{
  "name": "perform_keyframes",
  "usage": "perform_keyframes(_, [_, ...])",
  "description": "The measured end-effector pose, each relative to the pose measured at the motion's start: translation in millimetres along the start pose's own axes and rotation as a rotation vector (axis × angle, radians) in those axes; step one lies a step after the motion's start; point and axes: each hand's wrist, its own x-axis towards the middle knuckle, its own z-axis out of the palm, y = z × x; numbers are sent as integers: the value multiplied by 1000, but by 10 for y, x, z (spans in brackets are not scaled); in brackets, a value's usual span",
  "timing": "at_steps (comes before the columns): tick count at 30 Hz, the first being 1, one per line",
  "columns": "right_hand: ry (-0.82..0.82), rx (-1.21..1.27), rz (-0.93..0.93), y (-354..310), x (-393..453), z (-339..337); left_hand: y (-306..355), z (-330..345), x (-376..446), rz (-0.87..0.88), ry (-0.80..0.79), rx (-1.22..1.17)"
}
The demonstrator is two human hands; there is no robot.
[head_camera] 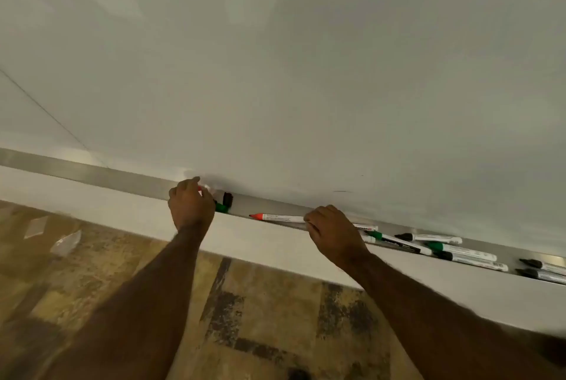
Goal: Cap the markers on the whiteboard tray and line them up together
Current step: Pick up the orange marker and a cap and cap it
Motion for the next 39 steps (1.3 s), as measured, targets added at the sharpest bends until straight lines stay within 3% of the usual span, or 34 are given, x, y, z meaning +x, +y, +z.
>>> perform_keyframes(5, [-53, -76, -33, -88, 261, 148, -66, 7, 289, -134, -75, 57])
perform_keyframes(11, [-129, -171, -51, -190, 411, 246, -174, 107, 412, -162, -136, 222])
perform_keyframes(23, [-200, -230, 17, -258, 547, 233, -190, 133, 417, -272, -91, 104])
perform_keyframes(30, [-26, 38, 183, -385, 475, 236, 20, 117, 122, -277, -53, -424])
perform_keyframes(35, [52, 194, 249, -452, 415, 223, 215, 166, -177, -564, -262, -969])
perform_keyframes(39, [74, 220, 204, -442, 351, 193, 317, 111, -345, -594, -370, -1128])
